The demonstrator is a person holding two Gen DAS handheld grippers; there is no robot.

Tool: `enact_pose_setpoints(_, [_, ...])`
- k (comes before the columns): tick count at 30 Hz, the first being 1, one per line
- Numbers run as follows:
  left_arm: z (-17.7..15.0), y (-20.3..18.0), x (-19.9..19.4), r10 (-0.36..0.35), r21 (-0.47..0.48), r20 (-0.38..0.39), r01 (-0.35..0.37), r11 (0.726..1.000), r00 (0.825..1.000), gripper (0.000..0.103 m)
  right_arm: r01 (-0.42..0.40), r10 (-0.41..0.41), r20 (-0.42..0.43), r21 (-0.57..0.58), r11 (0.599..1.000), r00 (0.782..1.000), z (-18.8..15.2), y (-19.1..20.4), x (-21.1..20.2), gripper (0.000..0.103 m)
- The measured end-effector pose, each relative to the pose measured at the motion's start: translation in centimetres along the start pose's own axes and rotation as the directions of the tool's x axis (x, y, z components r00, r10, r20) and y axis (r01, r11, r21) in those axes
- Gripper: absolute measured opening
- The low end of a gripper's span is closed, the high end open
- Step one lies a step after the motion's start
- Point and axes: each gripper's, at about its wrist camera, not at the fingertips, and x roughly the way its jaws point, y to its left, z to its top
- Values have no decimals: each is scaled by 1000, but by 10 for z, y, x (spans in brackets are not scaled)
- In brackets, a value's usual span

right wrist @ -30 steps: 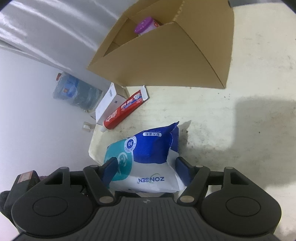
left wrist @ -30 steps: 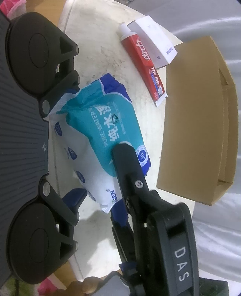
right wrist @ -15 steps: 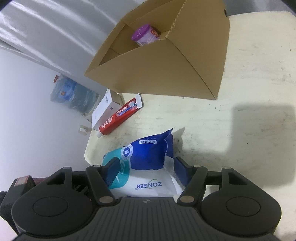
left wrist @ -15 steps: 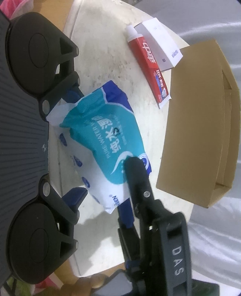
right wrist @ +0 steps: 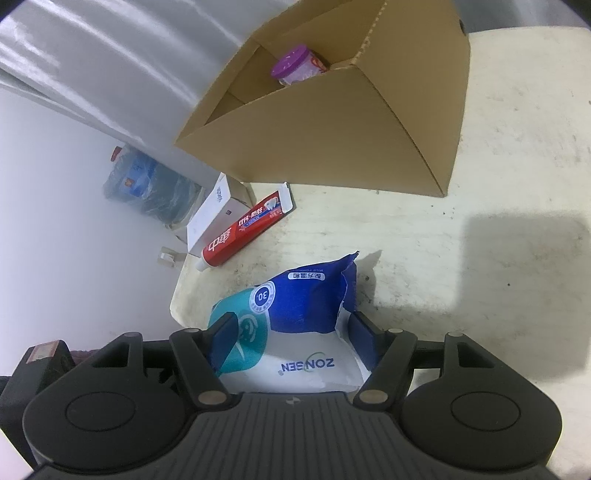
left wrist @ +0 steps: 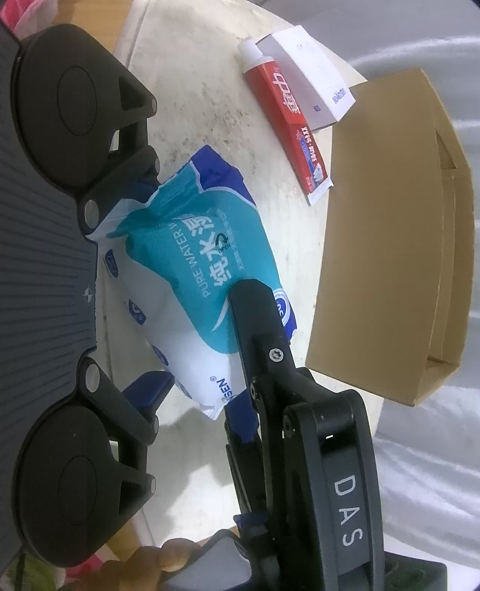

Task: Organize objects
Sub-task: 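Hold the wet wipes pack in the right gripper above the table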

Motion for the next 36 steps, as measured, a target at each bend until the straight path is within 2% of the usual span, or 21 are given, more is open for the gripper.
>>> enact_pose_setpoints(36, [2, -1, -10, 0, 2, 7, 0, 1000, 1000, 87, 23, -22, 13, -21, 1000, 1000, 1, 11, -6, 70])
